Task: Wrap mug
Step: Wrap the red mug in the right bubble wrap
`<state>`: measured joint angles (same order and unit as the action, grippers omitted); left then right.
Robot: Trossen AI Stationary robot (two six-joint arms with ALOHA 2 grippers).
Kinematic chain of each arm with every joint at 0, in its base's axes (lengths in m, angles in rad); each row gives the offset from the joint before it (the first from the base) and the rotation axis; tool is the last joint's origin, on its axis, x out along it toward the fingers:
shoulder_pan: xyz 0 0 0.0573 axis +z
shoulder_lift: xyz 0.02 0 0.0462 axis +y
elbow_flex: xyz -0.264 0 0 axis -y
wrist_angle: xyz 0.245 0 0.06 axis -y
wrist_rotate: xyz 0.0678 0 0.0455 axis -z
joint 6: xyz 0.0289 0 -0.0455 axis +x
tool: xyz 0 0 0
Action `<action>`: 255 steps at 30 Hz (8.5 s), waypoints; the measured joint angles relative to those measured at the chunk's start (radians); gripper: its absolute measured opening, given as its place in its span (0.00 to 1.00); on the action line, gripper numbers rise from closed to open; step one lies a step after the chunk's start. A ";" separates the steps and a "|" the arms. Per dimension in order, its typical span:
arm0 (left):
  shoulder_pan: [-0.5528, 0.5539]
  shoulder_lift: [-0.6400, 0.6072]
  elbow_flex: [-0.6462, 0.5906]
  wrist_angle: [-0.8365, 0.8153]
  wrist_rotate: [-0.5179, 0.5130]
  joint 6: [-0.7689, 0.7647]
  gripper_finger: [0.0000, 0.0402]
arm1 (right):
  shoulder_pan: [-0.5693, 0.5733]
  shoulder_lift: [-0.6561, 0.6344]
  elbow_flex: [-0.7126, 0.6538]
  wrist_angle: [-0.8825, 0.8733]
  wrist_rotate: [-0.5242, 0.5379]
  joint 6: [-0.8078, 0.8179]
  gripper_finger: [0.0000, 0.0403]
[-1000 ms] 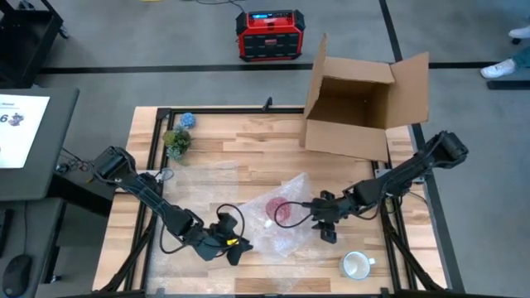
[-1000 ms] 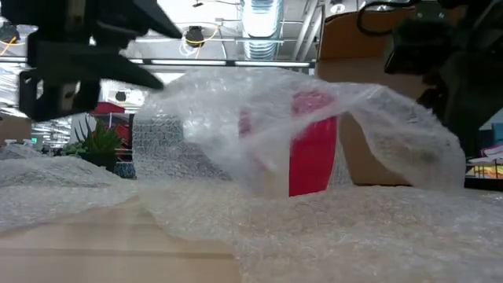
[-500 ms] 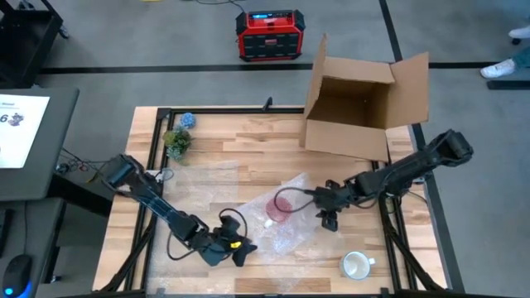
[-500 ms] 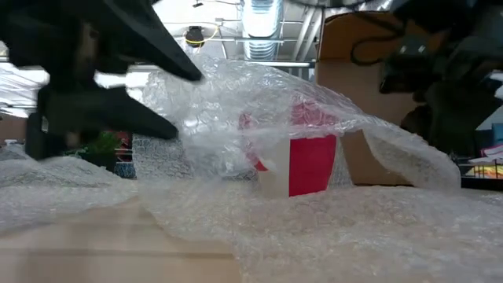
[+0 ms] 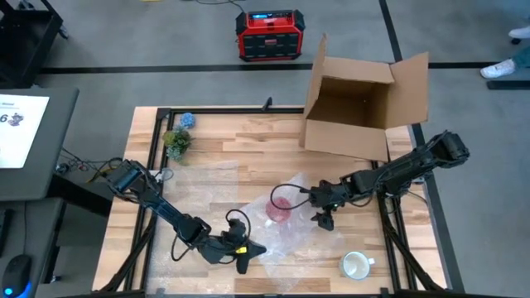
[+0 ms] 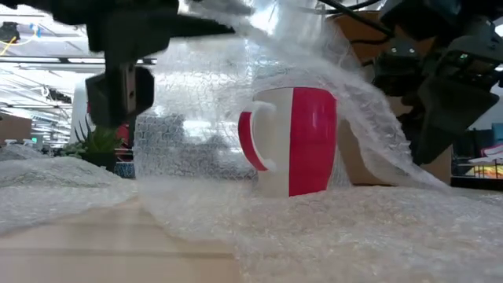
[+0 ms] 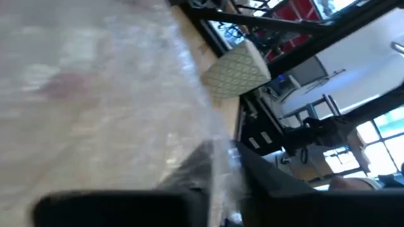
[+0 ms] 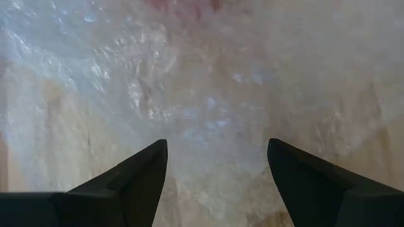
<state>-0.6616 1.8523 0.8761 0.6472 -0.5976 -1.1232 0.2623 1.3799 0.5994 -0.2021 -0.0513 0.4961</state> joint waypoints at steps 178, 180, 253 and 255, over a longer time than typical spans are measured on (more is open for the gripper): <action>0.007 -0.004 0.174 -0.150 0.098 0.405 0.14 | 0.254 -0.013 0.686 -0.714 0.278 -0.232 0.29; 0.006 -0.004 0.174 -0.162 0.099 0.404 0.14 | 0.199 0.030 0.686 -0.688 0.216 -0.261 0.25; -0.070 -0.110 0.174 -0.428 -0.047 0.396 0.14 | 0.037 0.468 1.036 -1.000 0.147 -0.420 0.00; -0.070 -0.110 0.174 -0.428 -0.047 0.396 0.14 | 0.051 0.441 1.030 -0.991 0.156 -0.410 0.00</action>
<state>-0.7319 1.7420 1.0496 0.2188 -0.6447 -0.7276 0.3131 1.8208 1.6290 -1.1927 0.1050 0.0864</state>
